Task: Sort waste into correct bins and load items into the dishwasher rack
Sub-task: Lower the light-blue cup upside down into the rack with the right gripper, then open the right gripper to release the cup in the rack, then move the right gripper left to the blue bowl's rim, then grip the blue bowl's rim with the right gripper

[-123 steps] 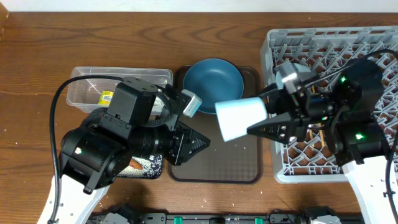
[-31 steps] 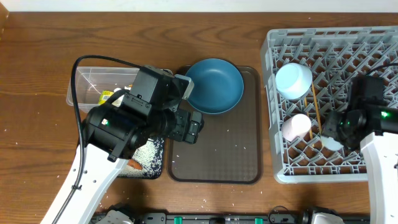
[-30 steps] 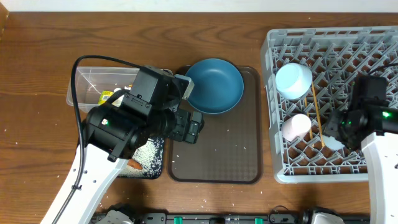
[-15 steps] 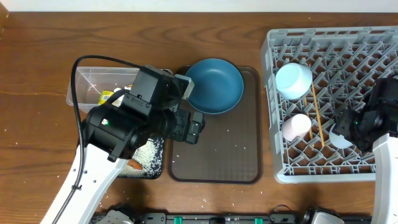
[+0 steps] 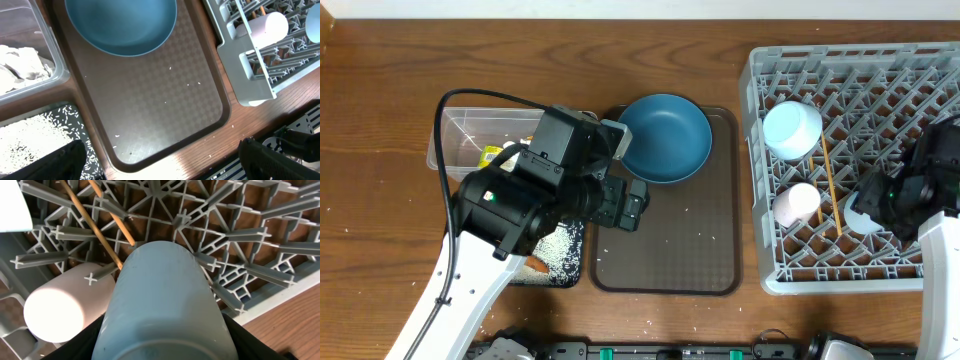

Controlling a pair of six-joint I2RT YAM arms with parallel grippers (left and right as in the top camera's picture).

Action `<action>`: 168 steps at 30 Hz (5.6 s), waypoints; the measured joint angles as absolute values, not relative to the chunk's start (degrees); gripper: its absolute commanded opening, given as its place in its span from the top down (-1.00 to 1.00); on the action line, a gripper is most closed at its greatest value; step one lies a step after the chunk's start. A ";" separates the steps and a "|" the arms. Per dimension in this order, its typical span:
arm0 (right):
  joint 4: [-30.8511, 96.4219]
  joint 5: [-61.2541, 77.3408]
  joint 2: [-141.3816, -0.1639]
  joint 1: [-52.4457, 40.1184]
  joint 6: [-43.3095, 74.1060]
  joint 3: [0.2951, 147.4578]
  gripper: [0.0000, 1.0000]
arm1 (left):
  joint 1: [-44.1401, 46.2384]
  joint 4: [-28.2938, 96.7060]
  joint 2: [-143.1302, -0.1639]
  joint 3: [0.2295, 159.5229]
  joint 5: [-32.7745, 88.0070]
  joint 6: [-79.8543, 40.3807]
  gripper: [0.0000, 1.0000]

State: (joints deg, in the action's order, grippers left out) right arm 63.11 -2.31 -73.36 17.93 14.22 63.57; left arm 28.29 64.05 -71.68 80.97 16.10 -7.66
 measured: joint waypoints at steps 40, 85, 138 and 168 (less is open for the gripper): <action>63.75 -1.37 -76.62 17.93 13.58 63.24 -0.62 | 28.29 64.05 -71.68 80.97 16.10 -7.66 -0.99; 27.27 17.37 -82.76 -23.73 9.17 63.20 -0.98 | 28.29 64.05 -71.68 80.97 16.10 -7.66 -1.00; 15.68 10.44 -103.72 -34.57 4.36 63.09 0.05 | 28.29 64.05 -71.70 80.95 16.10 -7.66 -0.99; 4.99 3.55 -111.66 -38.44 2.52 63.02 0.61 | 28.29 64.05 -71.68 80.95 16.10 -7.66 -0.99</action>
